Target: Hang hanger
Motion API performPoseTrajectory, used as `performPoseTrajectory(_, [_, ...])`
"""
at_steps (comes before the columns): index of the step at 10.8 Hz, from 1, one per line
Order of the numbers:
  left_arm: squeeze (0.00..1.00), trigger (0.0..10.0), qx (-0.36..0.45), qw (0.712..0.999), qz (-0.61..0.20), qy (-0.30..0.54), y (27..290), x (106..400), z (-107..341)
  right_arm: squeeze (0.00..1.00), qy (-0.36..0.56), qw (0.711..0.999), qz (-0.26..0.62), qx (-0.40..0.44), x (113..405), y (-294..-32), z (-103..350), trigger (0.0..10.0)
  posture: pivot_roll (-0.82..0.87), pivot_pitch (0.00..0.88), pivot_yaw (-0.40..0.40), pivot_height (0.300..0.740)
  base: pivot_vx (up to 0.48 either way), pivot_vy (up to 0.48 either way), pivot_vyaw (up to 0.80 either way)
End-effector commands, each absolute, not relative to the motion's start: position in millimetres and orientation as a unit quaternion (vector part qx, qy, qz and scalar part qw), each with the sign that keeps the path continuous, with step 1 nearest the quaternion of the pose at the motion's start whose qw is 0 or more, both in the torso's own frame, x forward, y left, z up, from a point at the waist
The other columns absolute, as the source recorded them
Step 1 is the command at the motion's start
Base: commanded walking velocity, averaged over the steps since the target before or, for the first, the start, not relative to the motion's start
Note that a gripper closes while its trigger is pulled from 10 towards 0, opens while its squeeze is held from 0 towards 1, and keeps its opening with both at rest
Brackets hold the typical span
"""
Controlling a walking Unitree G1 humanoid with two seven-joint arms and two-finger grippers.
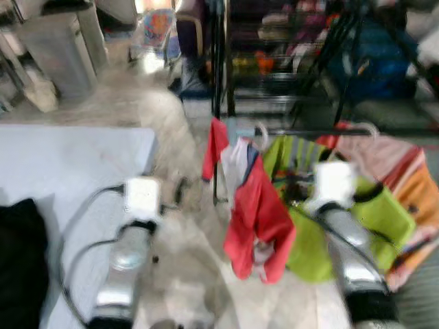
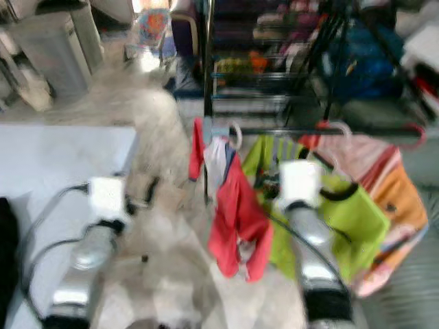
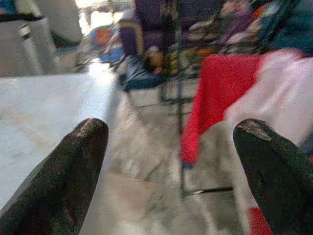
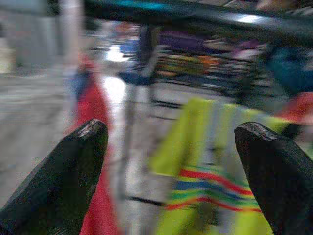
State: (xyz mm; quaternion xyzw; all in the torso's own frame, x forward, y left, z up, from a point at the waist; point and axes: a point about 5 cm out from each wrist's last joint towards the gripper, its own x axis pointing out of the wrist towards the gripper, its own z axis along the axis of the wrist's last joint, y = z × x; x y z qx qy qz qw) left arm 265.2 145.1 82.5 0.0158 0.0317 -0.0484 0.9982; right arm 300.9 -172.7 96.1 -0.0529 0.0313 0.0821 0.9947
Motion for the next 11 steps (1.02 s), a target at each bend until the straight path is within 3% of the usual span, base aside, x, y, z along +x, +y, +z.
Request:
performPoseTrajectory(1, [0.0,10.0,0.017,0.998,-0.049,0.031,142,265,84,0.0,0.06,0.993,0.094,-0.05,298,-180,88,10.0,-0.03,0.0,0.012,0.74,0.0,0.0,0.0])
performPoseTrajectory(4, [0.0,10.0,0.02,0.998,-0.046,0.033,144,263,84,0.0,0.091,0.985,0.143,-0.04,297,-180,83,10.0,-0.03,0.0,0.01,0.74,0.0,0.0,0.0])
performPoseTrajectory(5, [0.0,10.0,0.021,0.998,-0.046,0.035,144,262,85,0.0,0.13,0.97,0.202,-0.05,298,-176,75,10.0,-0.03,0.007,0.009,0.74,0.0,0.0,0.0])
performPoseTrajectory(11, [0.0,10.0,0.05,0.996,-0.026,0.07,166,220,85,0.0,0.124,0.943,0.275,-0.142,344,-166,97,10.0,0.06,0.177,-0.027,0.74,0.0,0.0,0.0])
